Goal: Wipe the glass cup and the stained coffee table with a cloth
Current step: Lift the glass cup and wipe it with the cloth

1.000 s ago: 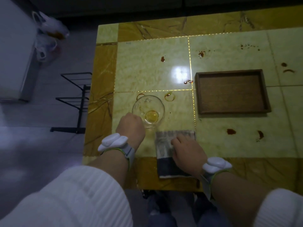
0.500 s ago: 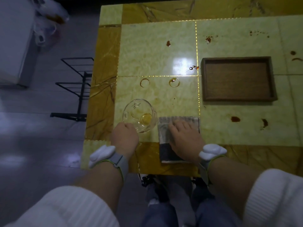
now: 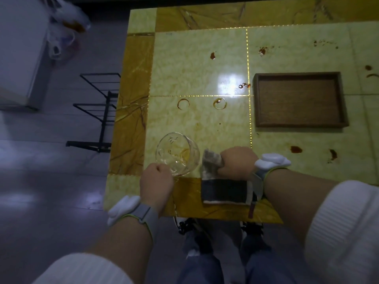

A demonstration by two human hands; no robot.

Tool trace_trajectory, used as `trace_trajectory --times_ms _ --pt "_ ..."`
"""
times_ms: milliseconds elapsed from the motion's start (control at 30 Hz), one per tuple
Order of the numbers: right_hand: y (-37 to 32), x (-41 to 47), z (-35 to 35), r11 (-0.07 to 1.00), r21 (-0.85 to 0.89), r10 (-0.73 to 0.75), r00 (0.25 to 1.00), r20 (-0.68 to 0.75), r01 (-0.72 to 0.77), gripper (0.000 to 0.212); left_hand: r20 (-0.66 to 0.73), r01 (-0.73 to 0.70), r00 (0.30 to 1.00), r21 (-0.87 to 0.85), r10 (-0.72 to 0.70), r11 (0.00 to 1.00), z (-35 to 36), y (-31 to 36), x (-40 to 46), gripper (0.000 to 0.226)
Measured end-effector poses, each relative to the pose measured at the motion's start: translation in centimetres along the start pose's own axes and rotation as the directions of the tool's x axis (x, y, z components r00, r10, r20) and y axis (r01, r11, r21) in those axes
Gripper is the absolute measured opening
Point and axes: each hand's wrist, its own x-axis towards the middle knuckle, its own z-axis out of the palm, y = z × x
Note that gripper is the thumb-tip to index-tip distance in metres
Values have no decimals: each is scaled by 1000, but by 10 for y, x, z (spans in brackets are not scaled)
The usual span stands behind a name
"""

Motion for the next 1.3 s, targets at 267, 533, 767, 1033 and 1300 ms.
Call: trace_trajectory --times_ms 267,533,767,1033,1300 --pt "-7 -20 -16 283 955 124 991 54 -87 21 8 -80 997 -91 81 993 -7 7 -6 33" --pt "-37 -21 -16 -289 942 20 982 186 -173 36 18 -79 997 -103 81 991 -5 20 -6 32" --pt "-43 -26 -16 -396 908 10 988 152 -135 40 -16 -115 993 -69 114 991 -5 26 -3 31" --pt "-30 -28 -15 -346 910 -59 973 224 -230 39 13 -153 988 -85 154 985 -6 11 -10 32" --pt "-39 -21 -21 -416 896 -16 986 163 -155 44 -9 -106 994 -177 106 979 1 26 1 29"
